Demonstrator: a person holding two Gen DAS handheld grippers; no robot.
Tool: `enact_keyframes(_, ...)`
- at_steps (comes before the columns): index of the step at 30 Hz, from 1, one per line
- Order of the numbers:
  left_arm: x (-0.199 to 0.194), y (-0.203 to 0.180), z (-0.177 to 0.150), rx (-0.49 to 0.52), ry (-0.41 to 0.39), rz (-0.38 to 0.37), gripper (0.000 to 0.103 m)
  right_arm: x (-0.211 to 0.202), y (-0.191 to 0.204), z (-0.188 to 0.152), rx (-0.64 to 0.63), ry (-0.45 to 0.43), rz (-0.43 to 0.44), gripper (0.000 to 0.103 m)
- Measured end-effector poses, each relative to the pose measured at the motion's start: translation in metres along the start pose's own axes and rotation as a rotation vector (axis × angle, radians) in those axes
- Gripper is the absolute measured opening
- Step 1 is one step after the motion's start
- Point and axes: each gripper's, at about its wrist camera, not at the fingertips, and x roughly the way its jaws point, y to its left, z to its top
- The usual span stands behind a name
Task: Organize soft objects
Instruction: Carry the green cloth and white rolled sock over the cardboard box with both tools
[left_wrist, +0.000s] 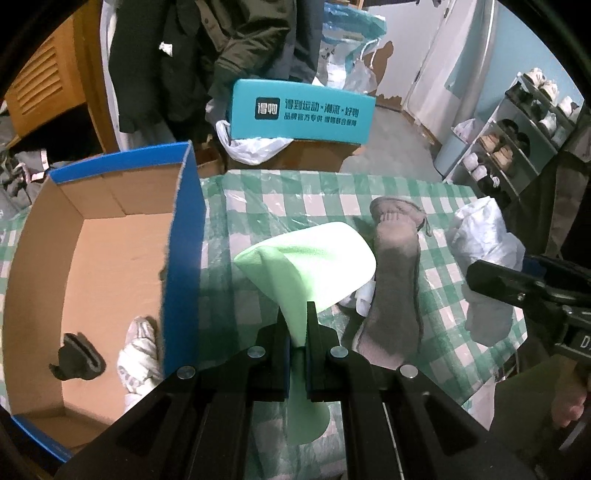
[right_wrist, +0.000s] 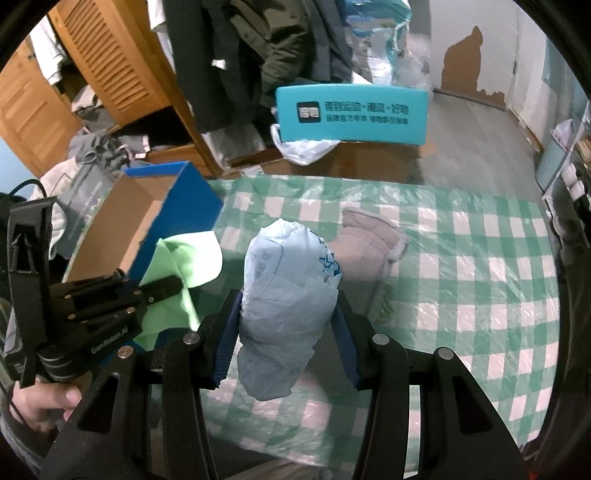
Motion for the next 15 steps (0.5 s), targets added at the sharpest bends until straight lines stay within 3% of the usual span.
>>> enact_keyframes(15, -0.042, 0.033, -0.002, -0.05, -0.063, -0.003, 0.005, 0.001, 0.05, 0.013, -0.084, -0.007, 0.059, 0.047)
